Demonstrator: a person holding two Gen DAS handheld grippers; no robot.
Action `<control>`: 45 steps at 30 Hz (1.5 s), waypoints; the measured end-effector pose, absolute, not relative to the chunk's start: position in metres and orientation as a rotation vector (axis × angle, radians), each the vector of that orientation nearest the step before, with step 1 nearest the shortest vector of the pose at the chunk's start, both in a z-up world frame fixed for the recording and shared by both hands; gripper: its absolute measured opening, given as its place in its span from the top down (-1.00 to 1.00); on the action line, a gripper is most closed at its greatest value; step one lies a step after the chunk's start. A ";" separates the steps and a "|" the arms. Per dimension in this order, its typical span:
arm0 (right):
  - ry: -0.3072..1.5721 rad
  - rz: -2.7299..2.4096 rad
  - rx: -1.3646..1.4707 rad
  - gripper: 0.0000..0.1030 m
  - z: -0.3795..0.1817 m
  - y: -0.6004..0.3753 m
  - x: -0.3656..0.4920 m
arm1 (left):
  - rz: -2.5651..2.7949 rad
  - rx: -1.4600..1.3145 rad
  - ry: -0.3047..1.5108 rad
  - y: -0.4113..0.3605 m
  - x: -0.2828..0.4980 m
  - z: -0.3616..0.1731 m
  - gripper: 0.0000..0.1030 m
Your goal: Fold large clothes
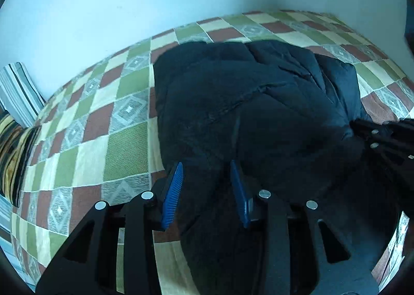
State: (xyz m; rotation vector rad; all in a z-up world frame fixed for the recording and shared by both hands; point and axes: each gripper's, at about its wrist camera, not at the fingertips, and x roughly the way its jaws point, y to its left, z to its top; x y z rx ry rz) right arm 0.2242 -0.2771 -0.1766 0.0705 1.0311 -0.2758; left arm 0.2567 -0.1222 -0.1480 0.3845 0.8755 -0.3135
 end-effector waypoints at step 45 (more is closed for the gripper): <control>0.698 -0.282 0.144 -0.45 -0.074 -0.273 0.099 | -0.228 0.255 0.634 -0.086 0.164 -0.061 -0.72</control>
